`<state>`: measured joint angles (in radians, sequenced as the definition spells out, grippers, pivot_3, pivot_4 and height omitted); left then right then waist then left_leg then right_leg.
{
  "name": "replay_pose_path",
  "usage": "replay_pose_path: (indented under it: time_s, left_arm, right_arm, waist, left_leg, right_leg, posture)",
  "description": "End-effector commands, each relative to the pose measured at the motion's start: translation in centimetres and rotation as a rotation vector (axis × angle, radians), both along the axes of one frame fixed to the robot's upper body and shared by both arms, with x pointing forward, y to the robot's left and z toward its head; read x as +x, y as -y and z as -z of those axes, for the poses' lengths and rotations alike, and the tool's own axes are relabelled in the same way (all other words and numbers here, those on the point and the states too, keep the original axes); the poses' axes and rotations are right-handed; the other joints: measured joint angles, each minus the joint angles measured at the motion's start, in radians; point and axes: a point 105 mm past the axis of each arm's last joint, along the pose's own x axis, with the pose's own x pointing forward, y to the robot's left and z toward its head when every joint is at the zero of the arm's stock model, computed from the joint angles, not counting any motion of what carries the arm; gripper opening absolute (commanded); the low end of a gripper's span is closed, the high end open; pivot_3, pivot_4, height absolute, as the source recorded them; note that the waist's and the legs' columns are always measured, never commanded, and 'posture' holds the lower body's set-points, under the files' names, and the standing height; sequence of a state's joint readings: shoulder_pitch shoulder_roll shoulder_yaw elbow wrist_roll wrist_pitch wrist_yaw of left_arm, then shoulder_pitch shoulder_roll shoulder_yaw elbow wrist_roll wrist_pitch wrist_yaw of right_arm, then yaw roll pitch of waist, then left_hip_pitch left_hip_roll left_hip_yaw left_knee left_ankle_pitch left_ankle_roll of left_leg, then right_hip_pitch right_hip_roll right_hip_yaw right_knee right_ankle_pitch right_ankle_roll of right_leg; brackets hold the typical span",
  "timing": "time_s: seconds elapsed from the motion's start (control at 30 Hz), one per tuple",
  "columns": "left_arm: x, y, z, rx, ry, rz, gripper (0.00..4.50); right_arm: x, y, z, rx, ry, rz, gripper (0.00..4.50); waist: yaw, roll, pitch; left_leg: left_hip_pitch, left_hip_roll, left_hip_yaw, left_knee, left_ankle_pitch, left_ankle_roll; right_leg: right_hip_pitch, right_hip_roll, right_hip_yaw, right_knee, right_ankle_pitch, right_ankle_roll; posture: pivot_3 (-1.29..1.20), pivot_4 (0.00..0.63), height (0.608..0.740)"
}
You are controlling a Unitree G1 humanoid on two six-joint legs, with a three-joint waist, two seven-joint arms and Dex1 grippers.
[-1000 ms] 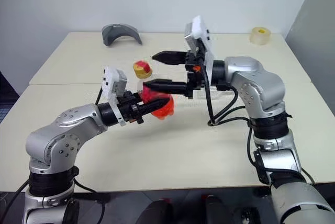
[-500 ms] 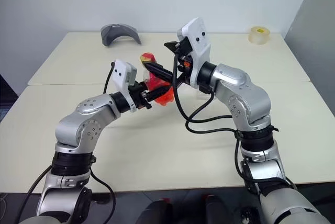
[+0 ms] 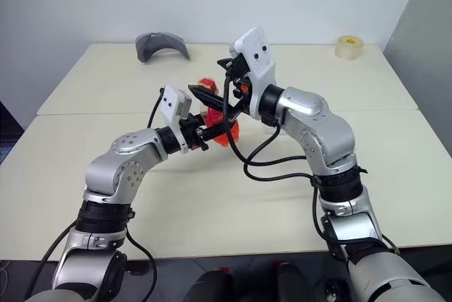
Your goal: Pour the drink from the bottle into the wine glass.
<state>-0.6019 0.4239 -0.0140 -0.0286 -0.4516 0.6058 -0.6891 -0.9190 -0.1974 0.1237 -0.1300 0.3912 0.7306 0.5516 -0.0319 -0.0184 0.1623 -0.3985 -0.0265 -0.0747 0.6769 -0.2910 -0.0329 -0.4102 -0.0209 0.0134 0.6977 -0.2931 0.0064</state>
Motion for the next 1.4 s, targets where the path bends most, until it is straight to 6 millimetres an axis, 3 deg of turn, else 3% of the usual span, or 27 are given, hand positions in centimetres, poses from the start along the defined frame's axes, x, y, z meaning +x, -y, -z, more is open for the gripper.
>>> replay_pose_path:
  time_s: [0.03, 0.3, 0.6, 0.67, 0.8, 1.03, 1.17, 1.3, 1.4]
  left_arm:
    - [-0.1, 0.4, -1.9, -0.013, 0.076, 0.02, 1.92]
    - [0.1, 0.4, -2.0, -0.016, 0.083, 0.008, 1.92]
    - [-0.5, 0.8, -2.3, -0.024, 0.082, 0.035, 1.89]
    - [-1.4, 1.2, -2.2, -0.015, 0.073, 0.072, 1.86]
    - [-5.1, 2.0, -2.0, 0.029, 0.056, 0.183, 1.83]
    - [-10.2, 1.2, -3.1, 0.051, 0.051, 0.27, 1.82]
    - [-11.2, 0.3, -3.5, 0.059, 0.026, 0.254, 1.82]
    - [-10.9, -0.3, -3.3, 0.061, 0.013, 0.206, 1.81]
    - [-10.1, -1.0, -3.1, 0.05, -0.002, 0.142, 1.81]
  right_arm:
    - [-0.6, -0.4, -1.2, -0.003, 0.061, -0.021, 3.88]
    - [-0.6, -0.4, -0.6, -0.036, 0.043, -0.04, 1.15]
    - [-1.2, -0.3, -0.5, -0.061, 0.04, -0.14, 1.16]
    - [-1.4, -0.2, -0.5, -0.079, 0.047, -0.208, 1.16]
    - [-1.6, -0.1, 0.0, -0.116, 0.016, -0.394, 1.16]
    - [-1.1, -0.4, 0.5, -0.162, -0.028, -0.614, 1.16]
    - [-1.2, -0.8, 0.9, -0.2, -0.009, -0.682, 1.16]
    - [-0.8, -0.8, 1.0, -0.189, 0.003, -0.653, 1.16]
    - [-0.5, 0.4, 1.2, -0.176, -0.023, -0.621, 2.21]
  waist:
    - [0.0, 0.0, 0.0]
    - [0.0, 0.0, 0.0]
    - [0.0, 0.0, 0.0]
    - [0.0, 0.0, 0.0]
    - [-0.008, 0.0, 0.0]
    - [-0.015, 0.001, 0.001]
    - [-0.013, 0.001, 0.001]
    - [-0.002, 0.001, 0.001]
    - [0.003, 0.001, 0.001]
  left_leg:
    - [0.0, 0.0, 0.0, 0.0, 0.0, 0.0]
    - [0.0, 0.0, 0.0, 0.0, 0.0, 0.0]
    - [0.0, 0.0, 0.0, 0.0, 0.0, 0.0]
    - [0.0, 0.0, 0.0, 0.0, 0.0, 0.0]
    - [0.0, 0.0, 0.0, -0.001, -0.001, 0.001]
    - [0.001, 0.001, -0.001, -0.001, -0.002, 0.004]
    - [0.001, 0.001, -0.001, 0.0, -0.002, 0.004]
    - [0.001, 0.001, -0.001, 0.0, -0.002, 0.003]
    - [0.001, 0.001, -0.001, 0.0, -0.001, 0.002]
  right_leg:
    - [0.0, 0.0, 0.0, 0.0, 0.0, 0.0]
    - [0.0, 0.0, 0.0, 0.0, 0.0, 0.0]
    - [0.0, 0.0, 0.0, 0.0, 0.0, 0.0]
    - [0.0, 0.0, 0.0, 0.0, 0.0, 0.0]
    - [0.0, 0.0, 0.001, 0.0, 0.0, 0.0]
    - [0.0, 0.0, -0.001, 0.0, 0.0, 0.0]
    - [0.001, 0.0, -0.001, 0.0, 0.0, 0.0]
    - [0.001, 0.0, -0.001, -0.001, 0.0, 0.0]
    - [0.001, 0.0, -0.001, -0.001, 0.0, 0.0]
  posture:
    - [0.0, 0.15, 0.74]
    - [0.0, 0.15, 0.74]
    - [0.0, 0.15, 0.74]
    - [0.0, 0.15, 0.74]
    - [0.0, 0.15, 0.74]
    - [0.0, 0.15, 0.74]
    - [0.0, 0.15, 0.74]
    - [0.0, 0.15, 0.74]
    - [0.0, 0.15, 0.74]
